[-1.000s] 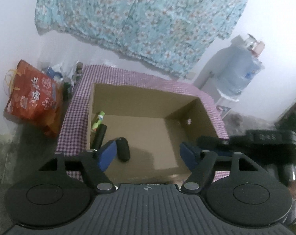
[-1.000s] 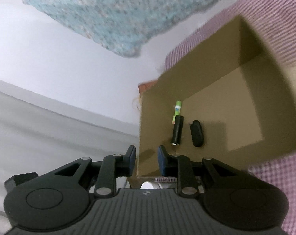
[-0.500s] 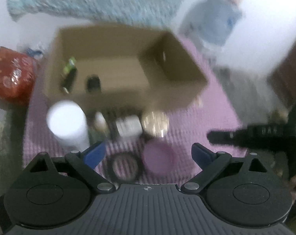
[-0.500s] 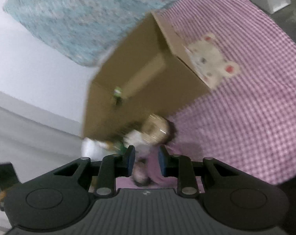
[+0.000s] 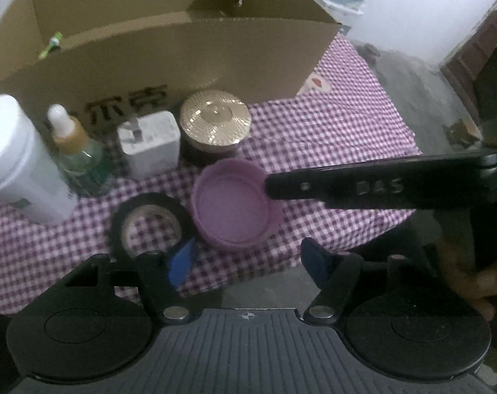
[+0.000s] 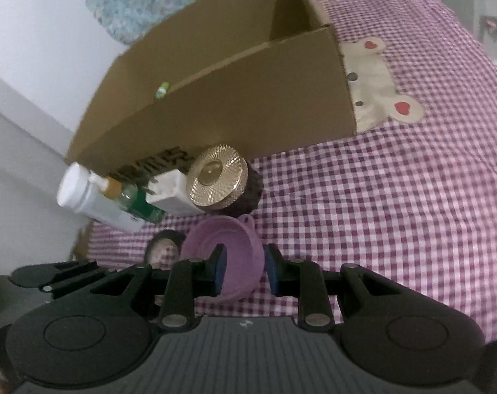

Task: Organize rigid objects
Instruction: 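Bring the right gripper back toward the lilac cup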

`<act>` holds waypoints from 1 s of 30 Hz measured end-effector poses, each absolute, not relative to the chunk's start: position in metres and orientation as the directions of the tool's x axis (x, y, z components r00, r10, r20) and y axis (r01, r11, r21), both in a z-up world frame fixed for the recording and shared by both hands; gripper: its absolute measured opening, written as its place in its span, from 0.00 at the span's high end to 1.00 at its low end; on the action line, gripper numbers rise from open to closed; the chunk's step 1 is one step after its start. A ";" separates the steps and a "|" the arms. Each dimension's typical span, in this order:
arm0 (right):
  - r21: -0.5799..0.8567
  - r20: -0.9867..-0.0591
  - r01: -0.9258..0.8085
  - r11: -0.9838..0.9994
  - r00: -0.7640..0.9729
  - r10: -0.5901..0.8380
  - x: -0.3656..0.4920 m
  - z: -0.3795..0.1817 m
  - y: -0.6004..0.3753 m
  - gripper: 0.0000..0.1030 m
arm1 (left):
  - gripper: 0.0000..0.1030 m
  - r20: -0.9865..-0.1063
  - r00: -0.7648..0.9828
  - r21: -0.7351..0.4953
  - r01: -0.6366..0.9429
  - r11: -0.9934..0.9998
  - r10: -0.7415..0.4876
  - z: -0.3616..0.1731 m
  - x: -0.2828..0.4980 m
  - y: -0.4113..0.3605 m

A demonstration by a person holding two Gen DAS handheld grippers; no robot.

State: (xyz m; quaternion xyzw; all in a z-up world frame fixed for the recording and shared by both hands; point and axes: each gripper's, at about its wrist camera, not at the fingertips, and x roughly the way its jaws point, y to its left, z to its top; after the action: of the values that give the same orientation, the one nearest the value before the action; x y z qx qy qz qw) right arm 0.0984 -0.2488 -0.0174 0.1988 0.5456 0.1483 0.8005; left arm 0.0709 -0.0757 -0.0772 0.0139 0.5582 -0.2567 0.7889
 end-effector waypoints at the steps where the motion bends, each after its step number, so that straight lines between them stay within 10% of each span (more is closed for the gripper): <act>1: 0.477 -0.817 -0.030 0.878 0.355 0.455 0.101 -0.020 -0.247 0.73 | 0.32 -0.887 0.238 -0.273 0.419 0.866 -0.395 -0.079 0.072 -0.076; 30: 0.471 -0.832 0.043 0.881 0.355 0.427 0.109 -0.029 -0.289 0.74 | 0.19 -0.919 0.252 -0.104 0.585 0.804 -0.302 -0.101 0.086 -0.149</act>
State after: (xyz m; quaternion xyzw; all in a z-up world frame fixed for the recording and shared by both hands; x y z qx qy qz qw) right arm 0.1093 -0.2892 -0.0288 0.2117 0.5550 0.1208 0.7954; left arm 0.0863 -0.1492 -0.1005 0.1306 0.5417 -0.2842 0.7802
